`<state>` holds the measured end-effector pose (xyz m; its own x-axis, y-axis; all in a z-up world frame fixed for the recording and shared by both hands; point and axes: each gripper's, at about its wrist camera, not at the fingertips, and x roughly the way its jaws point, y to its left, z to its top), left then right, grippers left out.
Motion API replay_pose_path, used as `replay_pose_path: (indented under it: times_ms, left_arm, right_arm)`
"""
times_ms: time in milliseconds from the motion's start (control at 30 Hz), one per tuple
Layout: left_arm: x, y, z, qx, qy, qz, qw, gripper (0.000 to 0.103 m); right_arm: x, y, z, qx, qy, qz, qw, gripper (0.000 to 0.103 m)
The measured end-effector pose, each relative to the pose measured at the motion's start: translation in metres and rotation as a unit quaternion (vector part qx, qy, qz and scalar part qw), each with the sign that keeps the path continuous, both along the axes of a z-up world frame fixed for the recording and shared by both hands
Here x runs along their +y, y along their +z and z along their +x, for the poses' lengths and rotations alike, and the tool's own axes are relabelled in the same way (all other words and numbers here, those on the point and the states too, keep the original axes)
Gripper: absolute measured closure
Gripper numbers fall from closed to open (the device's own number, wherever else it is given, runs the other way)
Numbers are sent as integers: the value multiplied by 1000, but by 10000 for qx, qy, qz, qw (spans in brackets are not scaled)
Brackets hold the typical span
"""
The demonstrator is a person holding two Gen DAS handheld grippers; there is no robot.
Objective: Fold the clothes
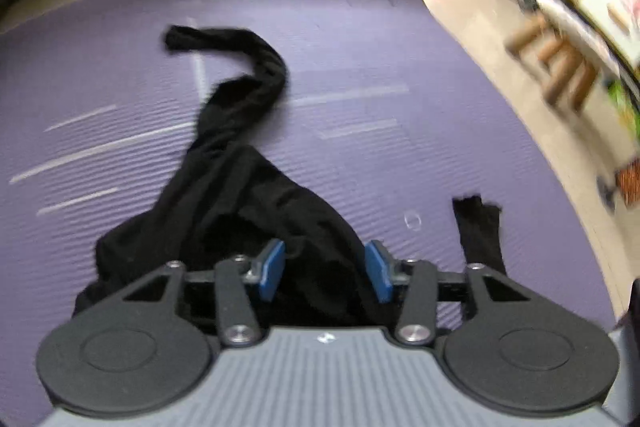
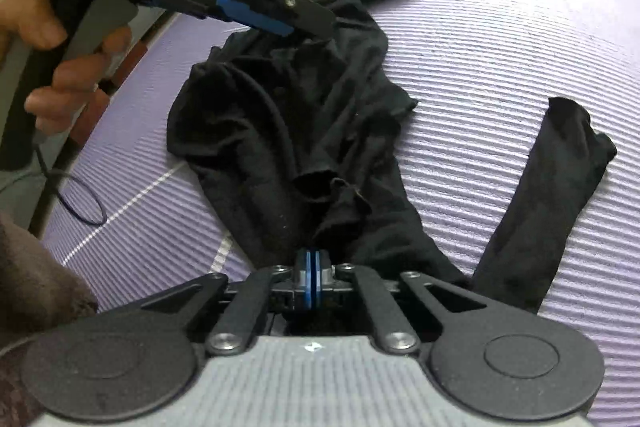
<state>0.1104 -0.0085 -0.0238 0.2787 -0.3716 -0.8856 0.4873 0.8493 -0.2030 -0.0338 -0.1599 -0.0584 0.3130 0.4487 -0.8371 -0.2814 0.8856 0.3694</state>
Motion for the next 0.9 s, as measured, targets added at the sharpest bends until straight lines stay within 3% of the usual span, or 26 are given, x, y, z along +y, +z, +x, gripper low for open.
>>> replay_pose_path:
  times_ms: [100,233,300,367,400,433,533,667,733,767,900]
  left_arm:
    - [-17,-7,14,339,-251,230,9988,38]
    - [-35,-10,32,709,-245,110,9971,37]
    - [-48,-18,40,815,-231,449,9954,38]
    - [-55,-26,45,896,-96,869,9921,44]
    - [-55,-28,45,906,-60,877,9920,53]
    - [-54,-31,46,943,25,852,9919,67]
    - [-45,-32,49,998,417,686,9918,94]
    - [-25,-25,49,947,909,252,9910,98]
    - [-9,-16,45,852,1294,-75,9879,99]
    - [-4,-11,43,817,1395,-188,9867,99]
    - [25,21,30,579,1887,-735,9776,99]
  right_arm:
    - [-1,2,-2,-45,-11,23,10000,102]
    - [0,6,1,-171,-14,78,9998,98]
    - [-1,6,3,-207,-79,40,9997,93]
    - [-2,6,3,-214,-137,18,9997,91]
    - [-4,6,4,-225,-172,14,9996,89]
    - [-4,6,4,-240,-192,20,9995,87]
    - [-3,7,5,-358,-234,27,9991,78]
    - [2,6,7,-596,-247,-184,9977,78]
    - [-3,9,9,-796,-419,-237,9957,97]
    - [-5,10,9,-895,-504,-263,9944,101]
    - [-22,32,9,-1468,-1020,-276,9835,103]
